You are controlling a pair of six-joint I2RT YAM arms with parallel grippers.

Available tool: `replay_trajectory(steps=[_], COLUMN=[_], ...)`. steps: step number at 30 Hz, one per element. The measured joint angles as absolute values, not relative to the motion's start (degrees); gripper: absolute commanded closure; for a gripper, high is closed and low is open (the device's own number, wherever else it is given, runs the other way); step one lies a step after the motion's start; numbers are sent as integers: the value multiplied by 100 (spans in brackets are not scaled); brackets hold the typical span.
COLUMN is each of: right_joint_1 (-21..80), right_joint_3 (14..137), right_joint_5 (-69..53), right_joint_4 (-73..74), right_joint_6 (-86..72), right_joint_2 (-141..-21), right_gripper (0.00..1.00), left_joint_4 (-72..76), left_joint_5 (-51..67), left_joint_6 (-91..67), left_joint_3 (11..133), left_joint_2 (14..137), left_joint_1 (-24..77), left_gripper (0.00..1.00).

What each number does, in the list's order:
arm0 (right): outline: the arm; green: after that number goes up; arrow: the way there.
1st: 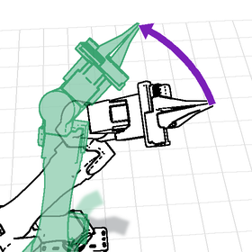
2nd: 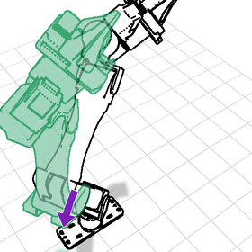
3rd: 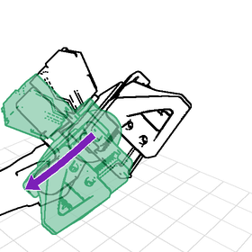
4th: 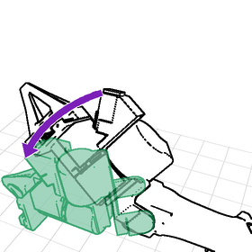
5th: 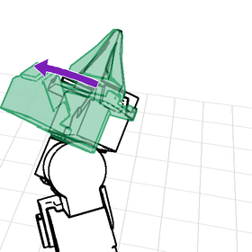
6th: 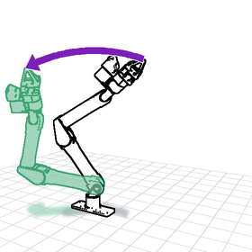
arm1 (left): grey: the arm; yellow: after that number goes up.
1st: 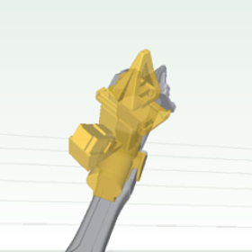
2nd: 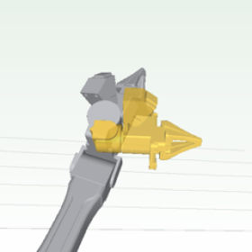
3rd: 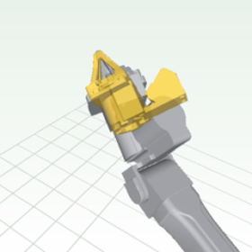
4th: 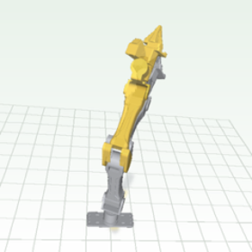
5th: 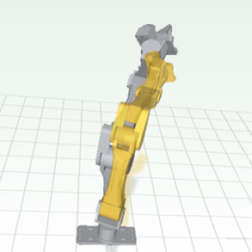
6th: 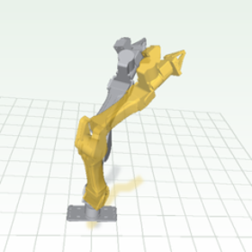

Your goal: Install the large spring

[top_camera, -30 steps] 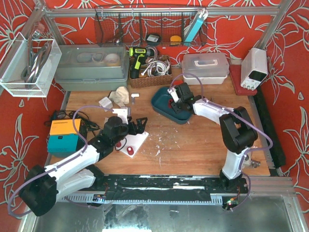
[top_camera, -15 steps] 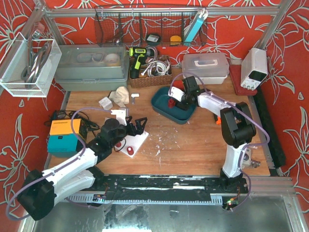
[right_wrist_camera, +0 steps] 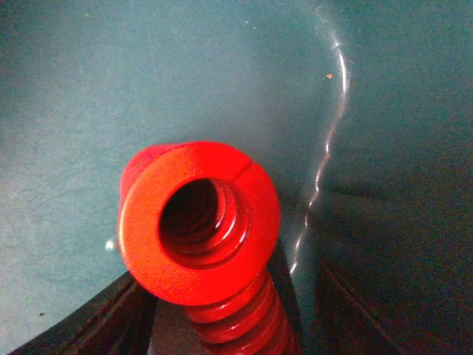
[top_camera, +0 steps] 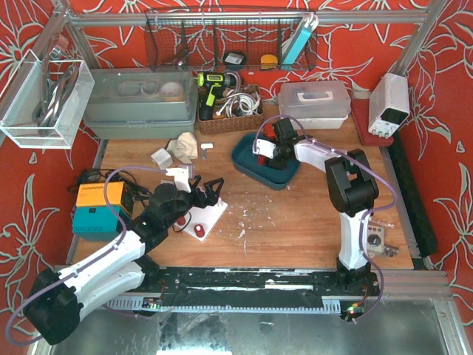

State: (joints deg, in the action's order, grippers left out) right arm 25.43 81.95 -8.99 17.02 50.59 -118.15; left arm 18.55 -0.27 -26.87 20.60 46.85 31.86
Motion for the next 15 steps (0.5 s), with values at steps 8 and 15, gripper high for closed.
replay_trajectory(steps=[8, 15], right_joint_1=[2541, 2510], right_joint_3=[8291, 8549], right_joint_5=[-910, -1061], right_joint_4=[2058, 2685], right_joint_6=[5166, 5203], right_joint_2=[-11828, -11935], right_gripper=[53, 49], left_joint_4=[1855, 1850], left_joint_5=[-30, -34], left_joint_6=[-2692, -2705], left_joint_3=[2034, 1997], left_joint_2=[4628, 4506], left_joint_1=[3186, 3186], left_gripper=[0, 0])
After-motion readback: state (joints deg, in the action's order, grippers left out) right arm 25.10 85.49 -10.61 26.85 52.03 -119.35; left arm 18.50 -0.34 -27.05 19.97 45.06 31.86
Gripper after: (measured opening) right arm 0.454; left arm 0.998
